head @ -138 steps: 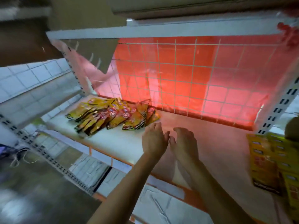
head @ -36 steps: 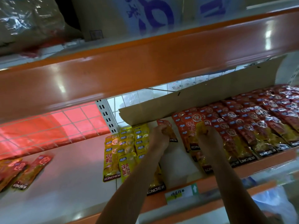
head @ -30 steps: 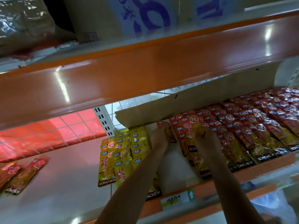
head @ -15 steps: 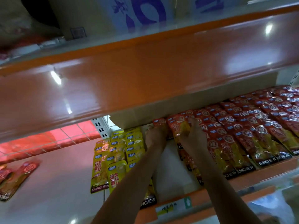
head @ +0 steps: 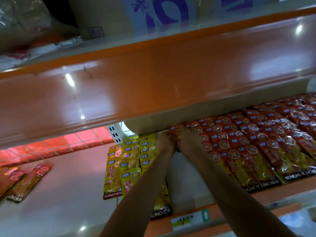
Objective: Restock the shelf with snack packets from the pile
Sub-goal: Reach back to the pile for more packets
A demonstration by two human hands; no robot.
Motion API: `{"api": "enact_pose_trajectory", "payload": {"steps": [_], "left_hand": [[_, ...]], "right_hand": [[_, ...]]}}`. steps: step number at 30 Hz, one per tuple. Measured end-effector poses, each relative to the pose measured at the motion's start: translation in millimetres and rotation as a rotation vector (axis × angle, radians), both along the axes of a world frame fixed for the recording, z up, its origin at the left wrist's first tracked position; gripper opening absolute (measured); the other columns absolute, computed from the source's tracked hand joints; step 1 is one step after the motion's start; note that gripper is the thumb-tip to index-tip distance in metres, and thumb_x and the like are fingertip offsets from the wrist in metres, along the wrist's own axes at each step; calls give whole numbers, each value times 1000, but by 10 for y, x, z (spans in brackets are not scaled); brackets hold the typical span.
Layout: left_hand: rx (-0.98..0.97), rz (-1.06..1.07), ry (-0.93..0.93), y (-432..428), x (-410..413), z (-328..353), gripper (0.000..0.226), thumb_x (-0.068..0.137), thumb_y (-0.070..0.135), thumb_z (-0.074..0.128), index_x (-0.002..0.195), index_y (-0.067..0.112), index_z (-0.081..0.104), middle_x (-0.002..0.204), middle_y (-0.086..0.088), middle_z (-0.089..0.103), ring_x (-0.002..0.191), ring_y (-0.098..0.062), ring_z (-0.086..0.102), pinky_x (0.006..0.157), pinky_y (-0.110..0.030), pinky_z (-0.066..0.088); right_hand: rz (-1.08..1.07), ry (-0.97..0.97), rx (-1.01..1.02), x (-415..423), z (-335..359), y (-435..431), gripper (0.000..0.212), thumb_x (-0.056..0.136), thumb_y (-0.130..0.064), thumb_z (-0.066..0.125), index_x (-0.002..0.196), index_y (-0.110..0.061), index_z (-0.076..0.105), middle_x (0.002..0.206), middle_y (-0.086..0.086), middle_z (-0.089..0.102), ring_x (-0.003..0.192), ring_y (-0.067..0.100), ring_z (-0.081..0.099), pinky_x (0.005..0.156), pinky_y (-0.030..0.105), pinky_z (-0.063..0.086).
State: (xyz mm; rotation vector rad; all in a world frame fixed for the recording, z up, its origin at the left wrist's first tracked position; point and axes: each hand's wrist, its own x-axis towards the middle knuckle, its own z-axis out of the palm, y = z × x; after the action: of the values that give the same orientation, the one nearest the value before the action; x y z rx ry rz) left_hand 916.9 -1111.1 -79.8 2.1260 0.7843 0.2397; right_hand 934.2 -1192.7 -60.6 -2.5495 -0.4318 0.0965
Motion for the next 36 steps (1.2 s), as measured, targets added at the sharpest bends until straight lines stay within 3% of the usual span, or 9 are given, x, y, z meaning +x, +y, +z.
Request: {"api": "enact_pose_trajectory", "payload": {"steps": [6,10,13,23,31,36], "left_hand": [[125,-90,129,6,16,31,29,96,27,52,112,12,70,114,-12,68,107,-28,62,80,-28,43],[123,-102,146,19,41,45,29,98,18,46,112,6,68,115,-15,67,107,-29,62,85,-32,46],[140,-111,142,23,48,60,29,99,16,45,112,7,68,114,-14,68,106,-28,63,86,-33,47],[180,-150,136,-18,14,98,27,95,14,49,113,7,67,114,-15,67,106,-30,63,90,-38,50],[289,-164,69,-41,-88,202,27,97,11,43,110,5,65,114,-16,66,107,-31,61,85,-36,46],[412,-220,-20,167,-304,375,30,92,7,49,116,10,67,116,-15,67,109,-33,61,90,-37,48]], "right_hand": [[-34,-82,-221,-2,-31,-11,26,92,-17,47,114,-10,58,133,21,41,124,38,35,102,45,36],[-25,-98,-293,-12,-62,-29,32,88,-22,59,118,-11,57,136,14,41,130,35,29,106,47,31],[0,-82,-296,-33,-103,-23,46,77,-30,73,117,-13,58,129,9,49,129,32,33,104,44,32],[-36,-178,-246,10,-144,-67,15,85,-18,61,98,-12,65,112,6,60,117,27,40,92,36,39],[-22,-197,-220,-41,-145,-44,33,78,-20,71,109,-12,61,118,7,57,120,28,42,95,37,40],[89,-318,-124,-140,-96,162,26,92,-22,49,115,-15,59,121,4,60,119,23,48,104,32,33]]}}
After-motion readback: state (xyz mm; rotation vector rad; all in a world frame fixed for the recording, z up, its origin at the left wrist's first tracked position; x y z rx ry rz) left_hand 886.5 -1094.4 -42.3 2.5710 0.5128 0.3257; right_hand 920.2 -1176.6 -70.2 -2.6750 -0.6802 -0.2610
